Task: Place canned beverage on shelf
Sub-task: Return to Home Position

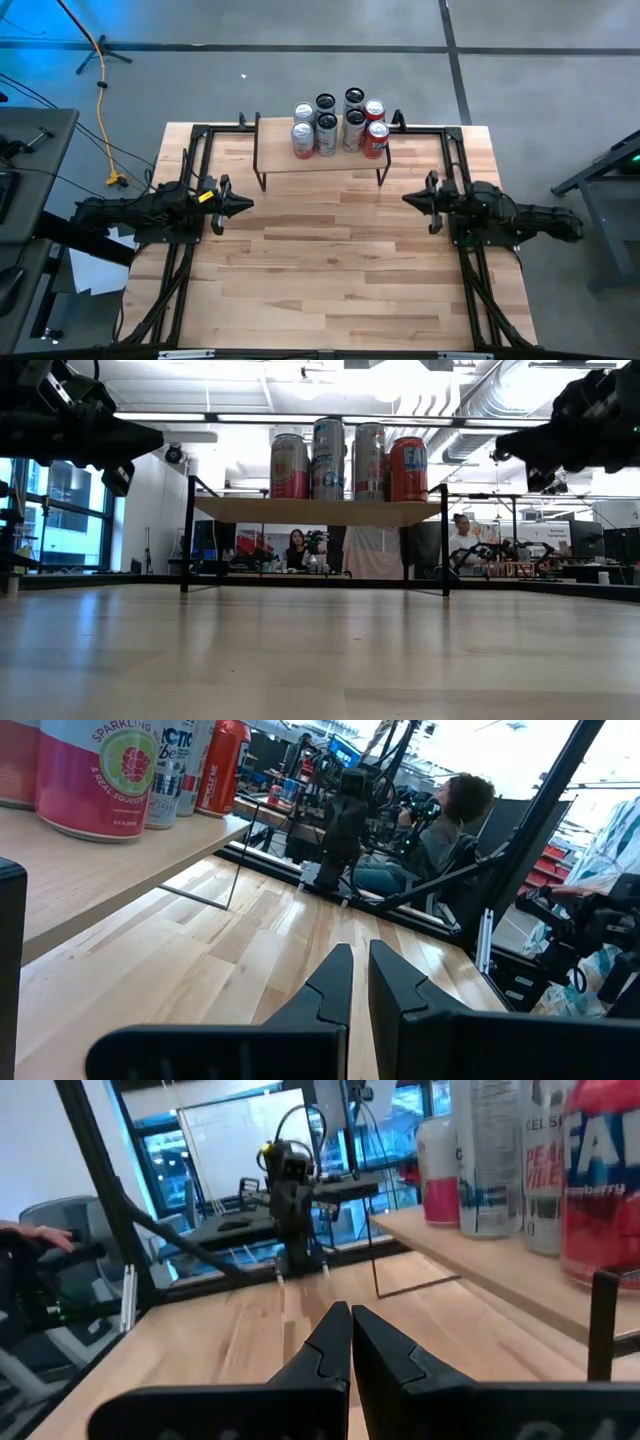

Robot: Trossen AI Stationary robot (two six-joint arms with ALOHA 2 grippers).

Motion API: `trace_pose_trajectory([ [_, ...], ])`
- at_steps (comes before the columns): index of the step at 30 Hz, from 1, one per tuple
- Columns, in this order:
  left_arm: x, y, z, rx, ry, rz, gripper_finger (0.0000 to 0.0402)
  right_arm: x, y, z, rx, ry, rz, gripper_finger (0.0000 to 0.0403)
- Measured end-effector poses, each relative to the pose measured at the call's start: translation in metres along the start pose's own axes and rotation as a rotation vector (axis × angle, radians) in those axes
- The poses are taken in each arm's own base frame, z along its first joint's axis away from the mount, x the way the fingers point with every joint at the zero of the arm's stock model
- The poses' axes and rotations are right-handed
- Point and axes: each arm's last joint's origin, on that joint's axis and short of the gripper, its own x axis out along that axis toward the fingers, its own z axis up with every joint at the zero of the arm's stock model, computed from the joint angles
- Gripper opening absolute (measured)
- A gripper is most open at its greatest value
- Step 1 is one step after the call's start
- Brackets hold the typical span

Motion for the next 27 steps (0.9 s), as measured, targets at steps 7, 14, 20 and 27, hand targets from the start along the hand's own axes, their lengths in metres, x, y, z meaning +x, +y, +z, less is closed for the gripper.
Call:
trace_pose_trajectory([
  [7, 0.0000, -0.0002, -0.0001, 0.000, 0.002, -0.004, 0.0000, 0.0000, 0.0011, 0.0016, 0.000, -0.015, 0.015, 0.0000],
  [14, 0.0000, -0.0001, -0.0001, 0.000, 0.002, -0.004, 0.0000, 0.0000, 0.0011, 0.0014, 0.000, -0.014, 0.014, 0.0000],
  [20, 0.0001, -0.0001, -0.0003, 0.000, 0.004, -0.003, 0.0000, 0.0004, 0.0009, 0.0002, 0.000, -0.001, 0.013, 0.0000],
  [27, 0.0002, 0.0000, -0.0003, 0.000, 0.005, -0.002, 0.0000, 0.0004, 0.0007, -0.0009, 0.000, 0.009, 0.010, 0.0000],
])
